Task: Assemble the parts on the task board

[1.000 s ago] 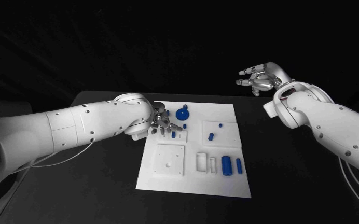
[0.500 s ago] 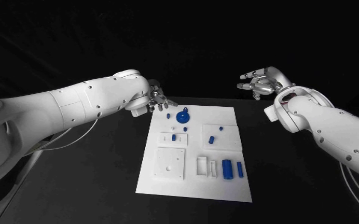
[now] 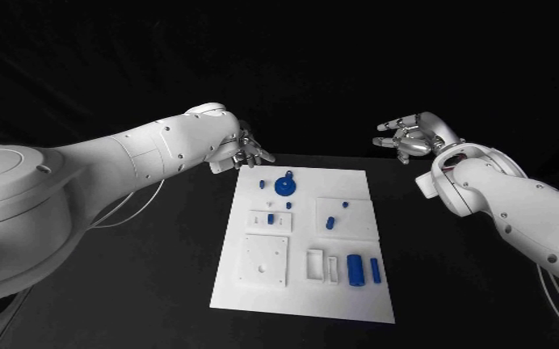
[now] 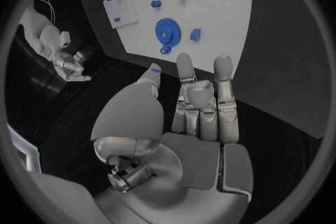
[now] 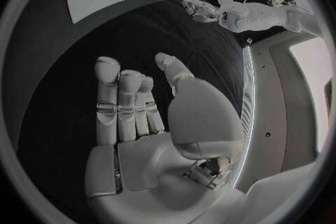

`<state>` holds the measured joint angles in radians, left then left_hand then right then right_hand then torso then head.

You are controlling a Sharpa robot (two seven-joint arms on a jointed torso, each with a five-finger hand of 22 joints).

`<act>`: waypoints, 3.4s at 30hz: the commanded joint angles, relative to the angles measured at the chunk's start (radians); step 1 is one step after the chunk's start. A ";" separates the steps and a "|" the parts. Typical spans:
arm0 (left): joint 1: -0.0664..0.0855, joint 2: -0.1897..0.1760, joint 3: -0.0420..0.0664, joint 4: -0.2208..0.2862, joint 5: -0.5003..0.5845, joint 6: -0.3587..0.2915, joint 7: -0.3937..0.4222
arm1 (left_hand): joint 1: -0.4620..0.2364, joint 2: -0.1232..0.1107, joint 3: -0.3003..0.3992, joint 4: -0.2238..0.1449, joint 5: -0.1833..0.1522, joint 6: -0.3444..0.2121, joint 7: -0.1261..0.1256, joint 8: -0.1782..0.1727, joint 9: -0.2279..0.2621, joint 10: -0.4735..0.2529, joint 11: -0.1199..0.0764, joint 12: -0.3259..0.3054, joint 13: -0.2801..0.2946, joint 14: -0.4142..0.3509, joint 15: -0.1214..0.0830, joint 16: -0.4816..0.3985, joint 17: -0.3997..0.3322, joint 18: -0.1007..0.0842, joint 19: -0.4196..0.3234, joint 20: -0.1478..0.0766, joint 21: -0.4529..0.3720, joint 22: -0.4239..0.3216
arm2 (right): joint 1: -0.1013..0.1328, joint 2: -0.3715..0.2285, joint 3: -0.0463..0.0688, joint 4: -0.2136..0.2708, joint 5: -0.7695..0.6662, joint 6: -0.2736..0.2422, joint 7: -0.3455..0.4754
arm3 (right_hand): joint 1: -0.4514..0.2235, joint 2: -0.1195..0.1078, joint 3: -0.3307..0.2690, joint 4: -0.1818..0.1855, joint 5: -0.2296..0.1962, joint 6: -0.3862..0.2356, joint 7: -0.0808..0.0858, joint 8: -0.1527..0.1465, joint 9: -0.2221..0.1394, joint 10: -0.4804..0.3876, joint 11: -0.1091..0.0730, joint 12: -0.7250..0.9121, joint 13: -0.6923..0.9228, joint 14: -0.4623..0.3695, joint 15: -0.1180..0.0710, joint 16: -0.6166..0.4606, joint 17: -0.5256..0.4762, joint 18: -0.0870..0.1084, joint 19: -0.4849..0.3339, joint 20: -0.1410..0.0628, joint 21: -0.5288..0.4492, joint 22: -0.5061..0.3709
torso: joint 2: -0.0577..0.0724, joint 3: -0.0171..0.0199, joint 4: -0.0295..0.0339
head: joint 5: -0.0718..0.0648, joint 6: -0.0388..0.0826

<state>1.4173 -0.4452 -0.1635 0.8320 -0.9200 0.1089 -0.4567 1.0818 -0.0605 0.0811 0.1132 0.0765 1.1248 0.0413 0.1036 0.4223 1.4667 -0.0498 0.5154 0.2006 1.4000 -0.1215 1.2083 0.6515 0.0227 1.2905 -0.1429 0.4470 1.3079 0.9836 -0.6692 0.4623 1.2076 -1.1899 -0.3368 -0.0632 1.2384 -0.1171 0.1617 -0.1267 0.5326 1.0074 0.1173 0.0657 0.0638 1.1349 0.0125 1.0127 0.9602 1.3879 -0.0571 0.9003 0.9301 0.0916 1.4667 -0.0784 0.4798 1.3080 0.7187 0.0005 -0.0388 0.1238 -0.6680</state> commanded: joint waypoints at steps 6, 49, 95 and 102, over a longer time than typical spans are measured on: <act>-0.020 0.039 -0.005 -0.093 -0.010 0.092 0.049 | -0.007 -0.032 0.023 0.038 -0.014 -0.020 0.008 -0.007 -0.085 0.039 0.013 -0.020 0.003 -0.012 0.007 -0.011 -0.015 0.006 -0.005 0.010 -0.011 0.014 | 0.000 -0.002 0.001 0.011 0.001 0.002 0.009 | -0.006 0.000 -0.003 0.012 0.006 -0.003 0.002 -0.004 0.000 -0.018 -0.002 -0.025 -0.021 -0.011 -0.002 -0.016 -0.011 0.021 0.012 0.002 -0.023 0.047 | 0.015 -0.0030 -0.0074 | 0.000 0.011; -0.048 0.058 -0.018 -0.152 0.009 0.236 0.078 | -0.011 0.057 -0.038 -0.057 0.050 0.001 -0.001 0.023 -0.079 0.039 0.011 -0.028 0.008 -0.022 0.006 -0.003 -0.018 0.002 -0.013 0.009 -0.011 0.016 | 0.001 0.005 0.001 0.008 0.001 0.003 0.006 | -0.002 -0.002 -0.002 0.019 0.010 -0.002 0.002 -0.003 0.000 -0.016 -0.003 -0.024 -0.026 -0.009 -0.003 -0.017 -0.012 0.020 0.015 0.001 -0.028 0.047 | 0.019 -0.0055 -0.0089 | 0.005 0.006; -0.053 0.064 -0.021 -0.161 0.064 0.220 0.084 | 0.095 0.167 -0.051 -0.122 0.004 -0.011 -0.001 0.014 -0.058 0.034 0.012 -0.048 0.001 -0.027 0.007 -0.009 -0.031 0.002 -0.016 0.011 -0.016 0.016 | 0.001 0.010 0.001 0.001 0.001 0.011 0.004 | -0.001 -0.003 0.004 0.019 0.013 -0.001 0.002 -0.004 0.000 -0.016 -0.004 -0.022 -0.028 -0.009 -0.003 -0.018 -0.012 0.020 0.016 0.001 -0.030 0.048 | 0.020 -0.0064 -0.0078 | 0.001 -0.001; -0.053 0.063 -0.021 -0.161 0.060 0.209 0.082 | 0.128 0.194 -0.043 -0.138 0.018 -0.012 -0.005 0.025 -0.046 0.035 0.010 -0.050 0.001 -0.026 0.007 -0.005 -0.027 0.004 -0.016 0.011 -0.015 0.016 | 0.001 0.010 0.001 0.000 0.001 0.013 0.004 | -0.001 -0.003 0.004 0.019 0.013 -0.001 0.002 -0.004 0.000 -0.016 -0.004 -0.022 -0.028 -0.009 -0.003 -0.018 -0.012 0.020 0.016 0.001 -0.030 0.048 | 0.020 -0.0064 -0.0079 | 0.002 0.000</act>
<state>1.3650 -0.3836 -0.1843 0.6699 -0.8648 0.3280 -0.3812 1.1986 0.1301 0.0377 -0.0209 0.0892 1.1159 0.0395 0.1243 0.3745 1.4649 -0.0411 0.4701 0.2022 1.3804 -0.1123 1.2036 0.6240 0.0228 1.2794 -0.1320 0.4373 1.3075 0.9847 -0.6598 0.4629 1.2075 -1.1885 -0.3358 -0.0640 1.2384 -0.1172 0.1619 -0.1104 0.5423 1.0054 0.1156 0.0657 0.0638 1.1262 0.0110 0.9895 0.9330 1.3843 -0.0607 0.8887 0.9185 0.0916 1.4667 -0.0784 0.4549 1.3074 0.7384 -0.0058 -0.0467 0.1247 -0.6685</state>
